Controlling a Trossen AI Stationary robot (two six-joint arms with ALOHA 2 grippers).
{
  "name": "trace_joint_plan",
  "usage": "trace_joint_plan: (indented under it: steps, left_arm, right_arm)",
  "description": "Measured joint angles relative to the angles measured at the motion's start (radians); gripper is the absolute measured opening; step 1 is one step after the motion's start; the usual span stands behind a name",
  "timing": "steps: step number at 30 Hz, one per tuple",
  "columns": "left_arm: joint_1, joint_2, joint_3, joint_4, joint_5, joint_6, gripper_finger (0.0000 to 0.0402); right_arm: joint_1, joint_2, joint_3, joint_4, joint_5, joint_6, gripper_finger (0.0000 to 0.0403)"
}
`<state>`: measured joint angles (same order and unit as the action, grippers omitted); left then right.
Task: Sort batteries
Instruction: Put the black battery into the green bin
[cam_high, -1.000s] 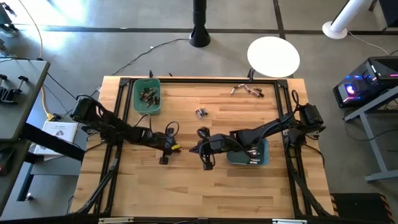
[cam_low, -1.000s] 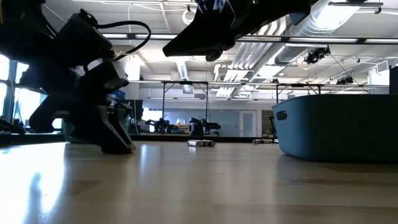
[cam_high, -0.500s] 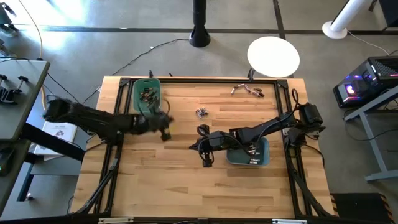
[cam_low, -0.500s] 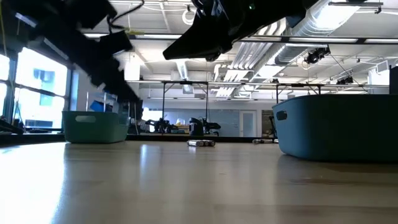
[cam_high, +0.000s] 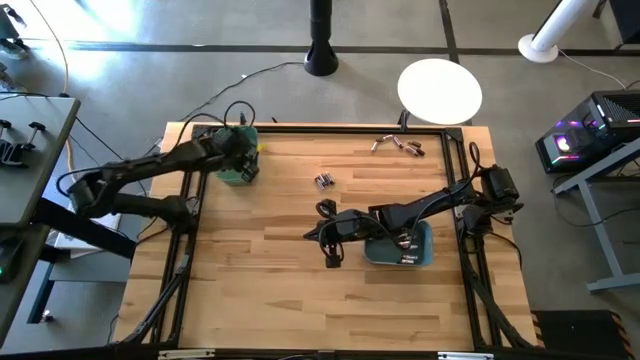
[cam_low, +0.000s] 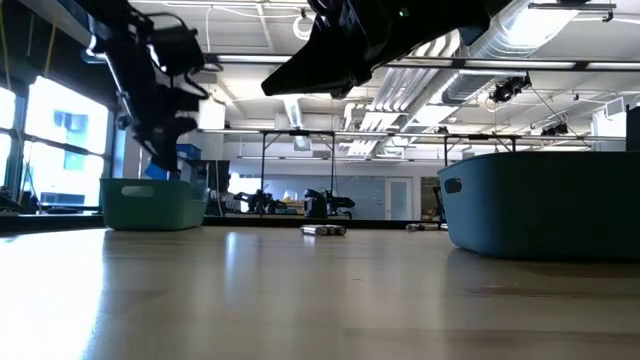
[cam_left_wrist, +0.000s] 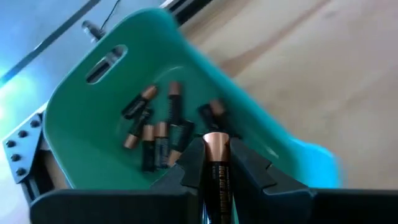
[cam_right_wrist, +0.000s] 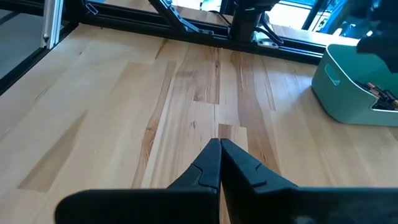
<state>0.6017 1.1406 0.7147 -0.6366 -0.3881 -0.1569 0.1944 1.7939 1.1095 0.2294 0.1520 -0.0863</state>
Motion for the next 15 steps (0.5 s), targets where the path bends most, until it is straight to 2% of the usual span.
trace_joint_plan:
  steps: [8, 11, 15]
  left_arm:
    - [0.188, 0.22, 0.0, 0.115, 0.071, 0.085, 0.0041]
    - [0.233, 0.265, 0.0, 0.154, 0.079, 0.115, 0.0042]
    - [0.268, 0.287, 0.0, 0.189, 0.154, 0.145, 0.0044]
  right_arm:
    - [0.003, 0.0, 0.0, -0.008, -0.003, -0.005, 0.0]
    - [0.003, 0.0, 0.0, -0.008, -0.003, -0.008, 0.0]
    - [0.003, 0.0, 0.0, -0.008, -0.002, -0.008, 0.0]
